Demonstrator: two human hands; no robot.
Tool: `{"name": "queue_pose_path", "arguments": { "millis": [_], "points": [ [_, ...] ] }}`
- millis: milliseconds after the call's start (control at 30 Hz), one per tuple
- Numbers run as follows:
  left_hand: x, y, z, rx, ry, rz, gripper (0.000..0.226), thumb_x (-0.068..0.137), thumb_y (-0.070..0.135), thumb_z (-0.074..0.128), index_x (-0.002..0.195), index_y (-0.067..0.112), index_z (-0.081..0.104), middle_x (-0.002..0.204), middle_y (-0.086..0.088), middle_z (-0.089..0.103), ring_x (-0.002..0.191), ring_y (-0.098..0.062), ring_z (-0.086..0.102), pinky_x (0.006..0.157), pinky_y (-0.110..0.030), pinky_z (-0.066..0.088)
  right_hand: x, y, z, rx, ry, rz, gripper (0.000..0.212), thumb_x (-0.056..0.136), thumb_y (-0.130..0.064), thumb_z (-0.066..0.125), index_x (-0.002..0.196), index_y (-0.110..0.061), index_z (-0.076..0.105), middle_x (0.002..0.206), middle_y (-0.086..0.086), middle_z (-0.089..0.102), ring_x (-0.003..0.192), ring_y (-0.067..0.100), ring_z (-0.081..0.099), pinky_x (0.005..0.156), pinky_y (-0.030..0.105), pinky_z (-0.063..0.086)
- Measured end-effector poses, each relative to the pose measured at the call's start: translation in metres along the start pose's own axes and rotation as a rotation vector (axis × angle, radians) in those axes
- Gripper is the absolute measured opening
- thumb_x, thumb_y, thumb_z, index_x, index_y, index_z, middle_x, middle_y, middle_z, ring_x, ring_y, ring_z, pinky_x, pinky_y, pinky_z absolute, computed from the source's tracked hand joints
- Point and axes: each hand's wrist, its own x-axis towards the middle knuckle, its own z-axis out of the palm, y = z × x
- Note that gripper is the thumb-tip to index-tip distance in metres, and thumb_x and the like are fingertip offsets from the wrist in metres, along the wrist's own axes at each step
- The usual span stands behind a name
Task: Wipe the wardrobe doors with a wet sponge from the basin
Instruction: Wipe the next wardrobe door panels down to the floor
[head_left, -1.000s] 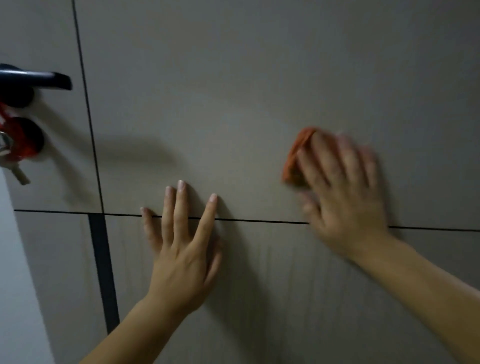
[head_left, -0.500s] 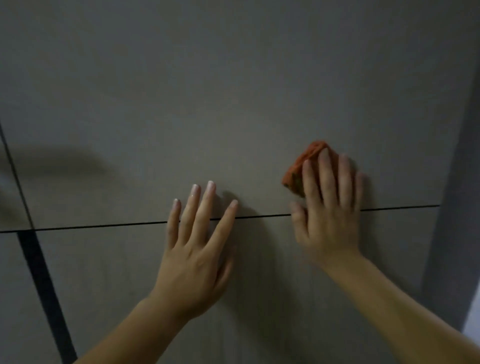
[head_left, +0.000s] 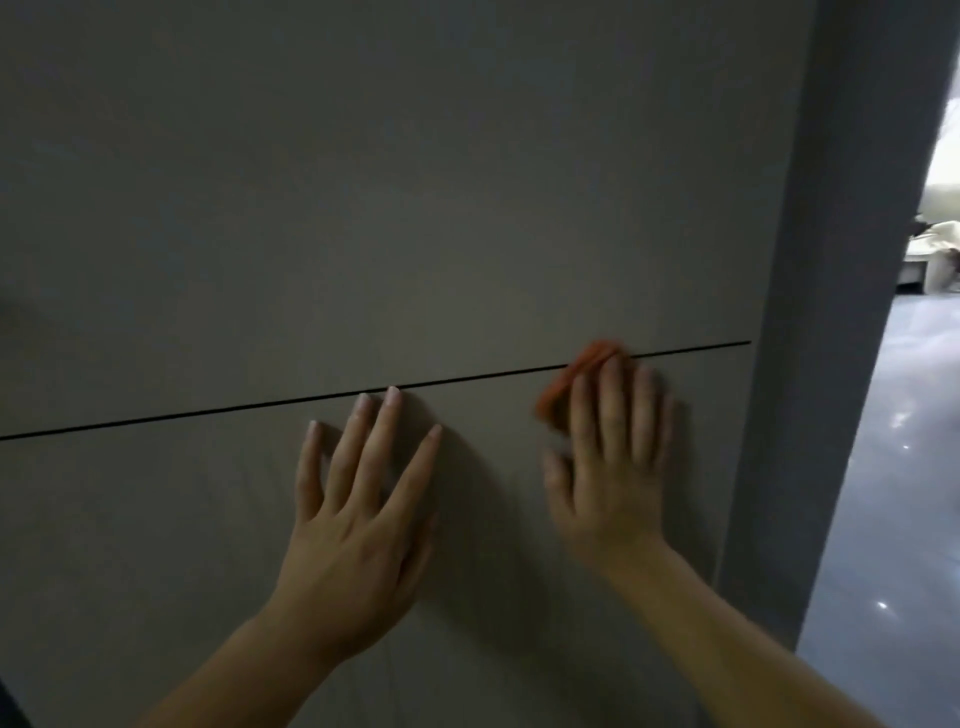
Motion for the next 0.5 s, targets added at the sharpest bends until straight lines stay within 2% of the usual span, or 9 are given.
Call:
{"name": "queue_pose_path", "arguments": {
  "millis": [67, 133, 200, 267, 300, 367, 500],
  "points": [
    [-0.002, 0.004, 0.004, 0.005, -0.003, -0.014, 0.065, 0.096, 0.041, 0.044, 0.155, 0.014, 0.041, 0.168, -0.021, 0.012, 0.157, -0.040, 0.008, 0.120, -0.069, 0.013, -0.036, -0.001, 0.004, -0.032, -0.095, -0.153, 0.079, 0.098, -0.046, 0.041, 0.164, -0.017, 0.007, 0.172, 0.009, -0.002, 0.157, 0.040, -0.002, 0.125, 0.059, 0.000],
    [-0.003, 0.006, 0.006, 0.008, -0.004, -0.019, 0.066, 0.095, 0.041, 0.044, 0.156, 0.014, 0.039, 0.168, -0.022, 0.011, 0.156, -0.041, 0.007, 0.120, -0.070, 0.010, -0.036, 0.014, 0.004, -0.048, -0.066, -0.123, 0.074, 0.102, -0.046, 0.037, 0.164, -0.018, 0.008, 0.171, 0.010, 0.003, 0.156, 0.040, 0.002, 0.125, 0.059, 0.002],
    [-0.003, 0.007, 0.008, 0.005, -0.006, -0.029, 0.068, 0.094, 0.041, 0.045, 0.156, 0.014, 0.037, 0.168, -0.023, 0.009, 0.156, -0.042, 0.005, 0.119, -0.071, 0.007, -0.006, 0.032, -0.001, -0.042, 0.020, 0.118, 0.069, 0.105, -0.043, 0.033, 0.163, -0.012, 0.012, 0.169, 0.017, 0.014, 0.154, 0.044, 0.010, 0.124, 0.063, 0.009],
    [-0.003, 0.009, 0.009, 0.000, -0.004, -0.040, 0.069, 0.093, 0.040, 0.046, 0.156, 0.013, 0.037, 0.168, -0.023, 0.008, 0.156, -0.043, 0.004, 0.119, -0.072, 0.007, 0.024, 0.043, -0.006, 0.003, 0.092, 0.361, 0.066, 0.106, -0.039, 0.031, 0.161, -0.006, 0.016, 0.167, 0.022, 0.016, 0.154, 0.045, 0.011, 0.122, 0.065, 0.013],
    [-0.003, 0.010, 0.009, -0.002, 0.005, -0.041, 0.069, 0.093, 0.040, 0.046, 0.156, 0.012, 0.038, 0.168, -0.024, 0.009, 0.156, -0.043, 0.005, 0.119, -0.072, 0.007, 0.028, 0.042, -0.007, 0.028, 0.106, 0.419, 0.066, 0.105, -0.038, 0.031, 0.160, -0.004, 0.017, 0.167, 0.023, 0.015, 0.154, 0.045, 0.010, 0.122, 0.065, 0.013],
    [-0.005, 0.012, 0.009, -0.010, 0.030, -0.043, 0.067, 0.093, 0.038, 0.047, 0.154, 0.012, 0.041, 0.168, -0.024, 0.011, 0.156, -0.043, 0.008, 0.118, -0.073, 0.010, 0.010, 0.030, -0.003, 0.043, 0.101, 0.375, 0.068, 0.105, -0.041, 0.031, 0.160, -0.004, 0.017, 0.166, 0.024, 0.015, 0.153, 0.047, 0.011, 0.121, 0.066, 0.013],
    [-0.018, 0.007, 0.011, -0.009, 0.033, -0.076, 0.065, 0.094, 0.040, 0.046, 0.153, 0.013, 0.042, 0.168, -0.023, 0.012, 0.156, -0.043, 0.008, 0.118, -0.073, 0.008, -0.059, 0.016, 0.009, 0.008, -0.044, 0.115, 0.070, 0.106, -0.047, 0.029, 0.163, -0.013, 0.006, 0.170, 0.014, 0.003, 0.155, 0.044, 0.004, 0.122, 0.067, 0.010]
  ]
}}
